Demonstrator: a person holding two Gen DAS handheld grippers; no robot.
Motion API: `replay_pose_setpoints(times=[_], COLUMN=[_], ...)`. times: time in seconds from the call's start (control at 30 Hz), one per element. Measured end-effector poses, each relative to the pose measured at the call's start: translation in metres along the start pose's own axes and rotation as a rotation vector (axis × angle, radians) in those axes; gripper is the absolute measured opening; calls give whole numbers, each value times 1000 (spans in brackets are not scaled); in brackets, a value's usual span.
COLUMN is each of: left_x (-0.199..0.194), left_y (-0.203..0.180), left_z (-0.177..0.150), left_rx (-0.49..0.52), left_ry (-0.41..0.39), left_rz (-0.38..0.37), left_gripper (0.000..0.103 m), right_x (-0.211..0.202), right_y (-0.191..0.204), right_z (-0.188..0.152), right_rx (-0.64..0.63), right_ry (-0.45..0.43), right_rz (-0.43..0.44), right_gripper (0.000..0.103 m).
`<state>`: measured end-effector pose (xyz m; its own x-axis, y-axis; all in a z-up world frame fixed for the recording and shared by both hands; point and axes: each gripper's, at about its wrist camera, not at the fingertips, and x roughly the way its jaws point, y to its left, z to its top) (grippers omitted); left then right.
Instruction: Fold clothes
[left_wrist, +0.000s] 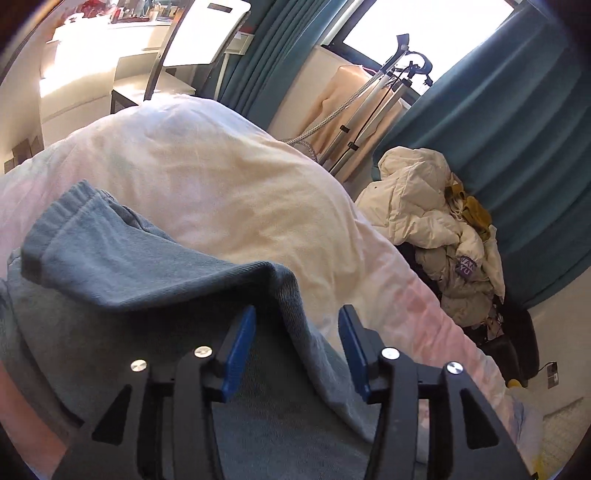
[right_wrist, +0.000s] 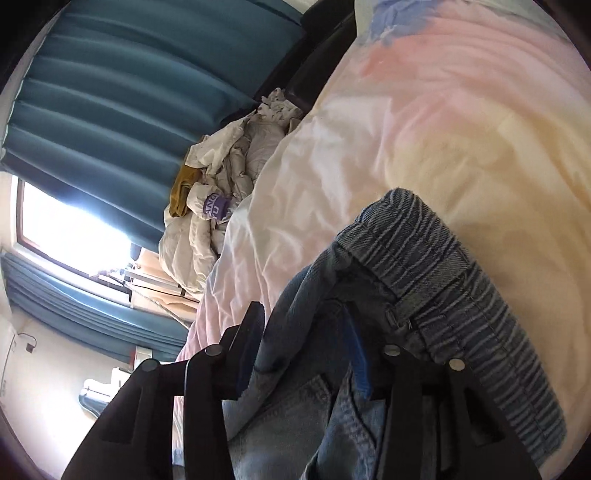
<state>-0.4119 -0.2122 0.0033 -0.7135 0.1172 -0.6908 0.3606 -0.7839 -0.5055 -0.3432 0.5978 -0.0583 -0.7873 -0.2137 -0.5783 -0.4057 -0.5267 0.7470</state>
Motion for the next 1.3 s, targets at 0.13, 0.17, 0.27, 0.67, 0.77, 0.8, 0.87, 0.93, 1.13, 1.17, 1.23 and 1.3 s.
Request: replay_pose_setpoints(times=[0.13,0.17,0.27,0.67,0.77,0.8,0.87,0.93,1.13,1.17,1.23,1.3], left_x=[-33,-36,-39,-15,-4,0,8,14,2,-4,-16,-32], left_y=[33,44,78,124,118,117,118,121,102,99,93,87], left_z=[-15,-21,-45,-128,-124,-122,-118,-116,-112,-111,-108,-106], left_rx=[-87,-130,-236,-360,-337,-336,-348,-380,-271,-260,-247,-233], left_ry=[80,122,244,413,362,344,308,269,128,109,77,55], left_rz=[-55,-72,-107,-189,-277,-288,-294,-294,-195,-197,-200,-205], left_gripper=[54,54,54,54,54,52,44,24,7,7,6,6], right_x=[-35,-43,-62,-68,-48,-42,-35,-34,-34,-36,-42,-51], right_y=[7,7,2,-65,-72,-75,-74,-73,-76,-76,-75,-68], right_z=[-19,-24,-42,-109,-120,-123,-123,-118,-111,-111,-108,-101], right_rx=[-29,-31,-15,232,258,266,256,242,165,155,144,115], right_ry=[14,14,29,64,78,82,51,-4,-76,-77,-76,-74], right_rz=[-2,-6,-25,-11,4,10,-2,-19,-70,-72,-65,-49], right_gripper=[48,49,53,75,75,75,75,73,29,25,14,12])
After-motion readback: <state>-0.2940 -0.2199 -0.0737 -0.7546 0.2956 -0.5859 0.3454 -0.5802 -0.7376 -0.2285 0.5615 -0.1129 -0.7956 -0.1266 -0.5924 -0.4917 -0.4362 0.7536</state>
